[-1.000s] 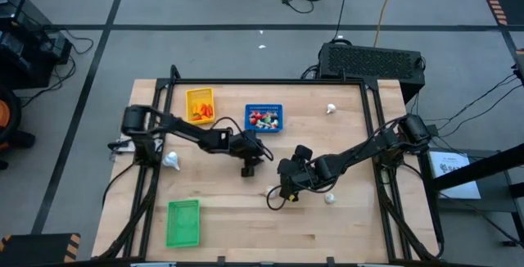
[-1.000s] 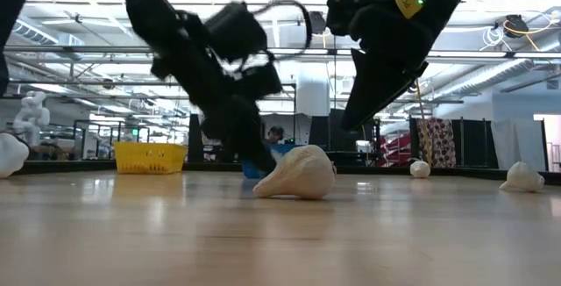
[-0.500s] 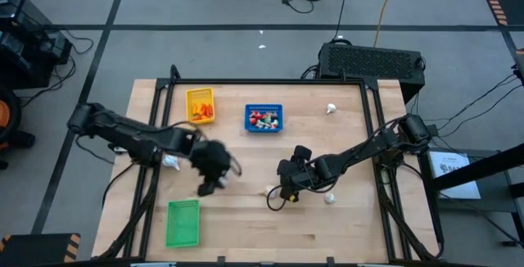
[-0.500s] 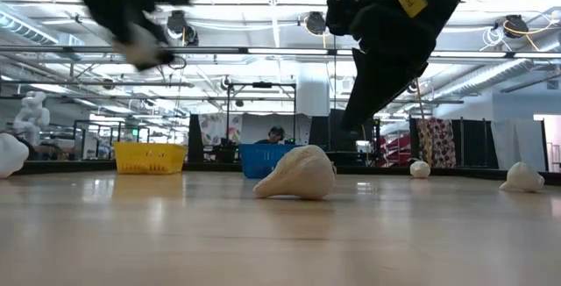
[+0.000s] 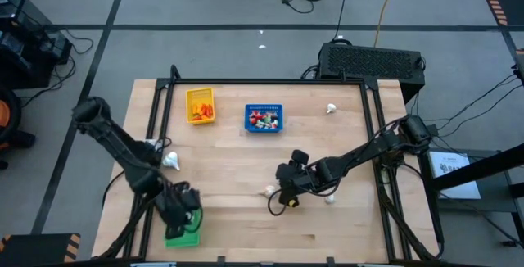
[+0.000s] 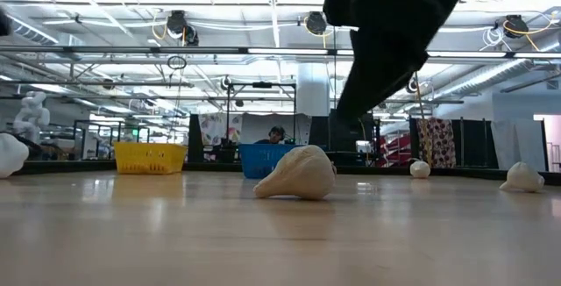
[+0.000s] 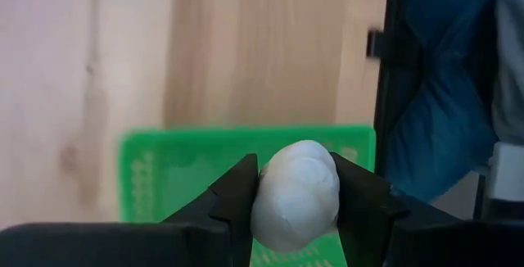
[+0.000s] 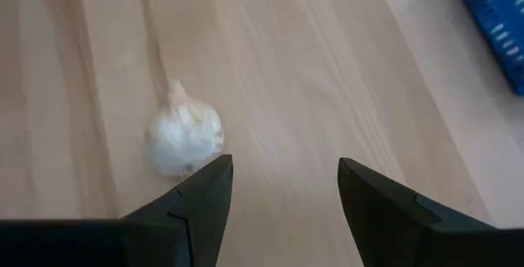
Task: Sort produce into baskets
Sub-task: Put the garlic into the green bin
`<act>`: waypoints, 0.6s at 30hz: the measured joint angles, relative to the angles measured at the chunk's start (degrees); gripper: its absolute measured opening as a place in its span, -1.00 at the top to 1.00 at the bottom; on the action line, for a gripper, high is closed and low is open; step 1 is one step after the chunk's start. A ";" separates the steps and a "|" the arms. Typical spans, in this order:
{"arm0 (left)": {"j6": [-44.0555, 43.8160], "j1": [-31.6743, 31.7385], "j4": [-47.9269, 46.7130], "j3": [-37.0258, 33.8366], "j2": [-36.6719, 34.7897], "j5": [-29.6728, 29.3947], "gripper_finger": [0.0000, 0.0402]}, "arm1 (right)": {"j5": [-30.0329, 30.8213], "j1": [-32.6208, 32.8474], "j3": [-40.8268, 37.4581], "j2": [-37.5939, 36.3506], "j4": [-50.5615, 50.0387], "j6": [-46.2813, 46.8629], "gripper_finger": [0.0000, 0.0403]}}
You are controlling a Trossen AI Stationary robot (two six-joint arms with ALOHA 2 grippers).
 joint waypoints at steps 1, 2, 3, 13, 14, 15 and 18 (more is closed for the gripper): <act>-1.07 -1.48 0.02 0.01 0.55 -0.50 0.33 | 0.02 -0.04 0.00 0.00 0.64 -0.14 -0.05; -2.02 -2.94 0.01 -0.01 1.15 -0.98 0.33 | 0.00 -0.13 0.00 0.00 1.42 -0.43 -0.05; -2.45 -4.20 -0.02 0.00 1.70 -1.33 0.33 | 0.02 -0.13 0.00 0.00 2.30 -0.89 -0.05; -1.19 -10.35 -3.00 0.01 7.67 -6.58 0.23 | 0.04 -1.20 0.00 0.00 5.28 -2.95 -0.05; -1.75 -10.35 -4.01 0.01 8.16 -6.72 0.20 | 0.04 -1.20 0.00 0.00 5.30 -2.95 -0.05; -2.96 -10.35 -4.87 0.01 8.50 -6.72 0.18 | 0.04 -1.20 0.00 0.00 5.27 -2.95 -0.05; -5.58 -9.90 -8.02 0.01 8.89 -5.82 0.09 | 0.02 -0.94 0.00 0.00 5.09 -2.95 -0.05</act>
